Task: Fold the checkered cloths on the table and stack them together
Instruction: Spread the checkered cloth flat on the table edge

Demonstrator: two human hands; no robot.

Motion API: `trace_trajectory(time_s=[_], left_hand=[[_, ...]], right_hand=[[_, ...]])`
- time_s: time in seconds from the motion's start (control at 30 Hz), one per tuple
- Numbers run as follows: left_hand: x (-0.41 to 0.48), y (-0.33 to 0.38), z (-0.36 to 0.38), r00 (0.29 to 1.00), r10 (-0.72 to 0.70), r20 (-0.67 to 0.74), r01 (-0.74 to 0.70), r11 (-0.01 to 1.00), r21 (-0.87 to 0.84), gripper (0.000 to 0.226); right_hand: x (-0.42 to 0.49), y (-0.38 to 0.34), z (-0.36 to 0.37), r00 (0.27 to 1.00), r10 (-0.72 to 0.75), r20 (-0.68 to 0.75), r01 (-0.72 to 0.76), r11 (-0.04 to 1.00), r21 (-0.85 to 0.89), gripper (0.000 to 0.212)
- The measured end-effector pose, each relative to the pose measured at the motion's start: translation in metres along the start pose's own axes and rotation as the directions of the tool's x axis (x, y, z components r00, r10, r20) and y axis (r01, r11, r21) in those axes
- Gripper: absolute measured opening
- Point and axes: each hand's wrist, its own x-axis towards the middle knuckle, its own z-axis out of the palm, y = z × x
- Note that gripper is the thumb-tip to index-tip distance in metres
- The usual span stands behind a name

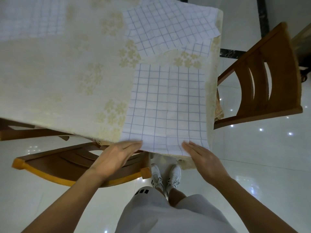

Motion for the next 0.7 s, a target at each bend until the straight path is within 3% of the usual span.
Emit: trace_trajectory(time_s=[0.13, 0.37, 0.7], left_hand=[[-0.014, 0.003, -0.002, 0.998, 0.054, 0.038, -0.055, 0.998, 0.032, 0.035], [-0.018, 0.013, -0.016, 0.998, 0.059, 0.021, -0.061, 0.995, 0.079, 0.046], [0.078, -0.008, -0.053, 0.989, -0.023, -0.147, 0.043, 0.991, 0.130, 0.039]], right_hand=[[-0.016, -0.009, -0.001, 0.998, -0.018, 0.058, 0.017, 1.000, 0.009, 0.079], [-0.021, -0.010, -0.010, 0.989, 0.038, 0.141, -0.036, 0.999, -0.017, 0.093], [0.082, 0.034, -0.082, 0.995, -0.063, -0.072, 0.049, 0.981, -0.186, 0.043]])
